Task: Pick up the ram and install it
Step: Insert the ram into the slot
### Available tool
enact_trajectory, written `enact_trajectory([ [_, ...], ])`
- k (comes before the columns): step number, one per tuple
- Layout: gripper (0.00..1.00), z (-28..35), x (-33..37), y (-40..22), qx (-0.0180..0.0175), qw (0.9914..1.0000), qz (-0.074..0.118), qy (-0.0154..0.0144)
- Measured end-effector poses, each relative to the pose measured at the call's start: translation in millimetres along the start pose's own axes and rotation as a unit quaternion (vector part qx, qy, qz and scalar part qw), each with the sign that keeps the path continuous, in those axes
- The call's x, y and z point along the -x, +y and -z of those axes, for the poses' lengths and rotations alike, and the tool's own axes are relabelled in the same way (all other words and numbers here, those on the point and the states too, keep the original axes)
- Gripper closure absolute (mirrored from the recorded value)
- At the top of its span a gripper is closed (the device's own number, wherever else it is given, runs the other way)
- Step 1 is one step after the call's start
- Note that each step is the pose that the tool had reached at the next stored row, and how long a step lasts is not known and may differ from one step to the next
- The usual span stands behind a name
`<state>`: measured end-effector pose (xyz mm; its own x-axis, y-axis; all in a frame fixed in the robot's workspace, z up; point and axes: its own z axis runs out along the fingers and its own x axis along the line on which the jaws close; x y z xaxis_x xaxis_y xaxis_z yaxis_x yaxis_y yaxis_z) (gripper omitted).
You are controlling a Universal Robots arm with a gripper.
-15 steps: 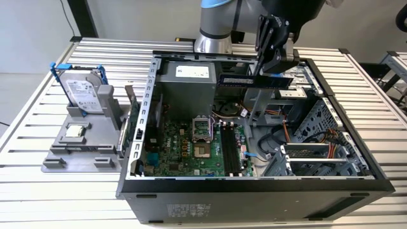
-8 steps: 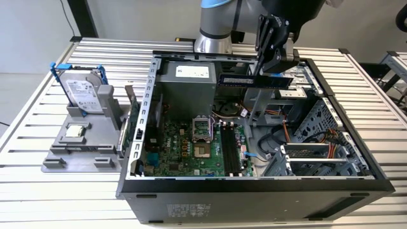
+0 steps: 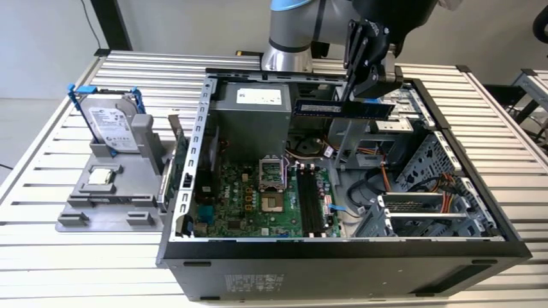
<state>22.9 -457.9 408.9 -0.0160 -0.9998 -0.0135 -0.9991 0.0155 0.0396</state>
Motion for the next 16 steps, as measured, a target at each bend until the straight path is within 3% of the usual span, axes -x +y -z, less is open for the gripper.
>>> enact_trajectory([
  [8,1.00,0.0,0.0,0.0,-0.0002,0.99991,-0.013,-0.0005],
  [16,1.00,0.0,0.2,0.0,-0.0002,0.99991,-0.014,-0.0005],
])
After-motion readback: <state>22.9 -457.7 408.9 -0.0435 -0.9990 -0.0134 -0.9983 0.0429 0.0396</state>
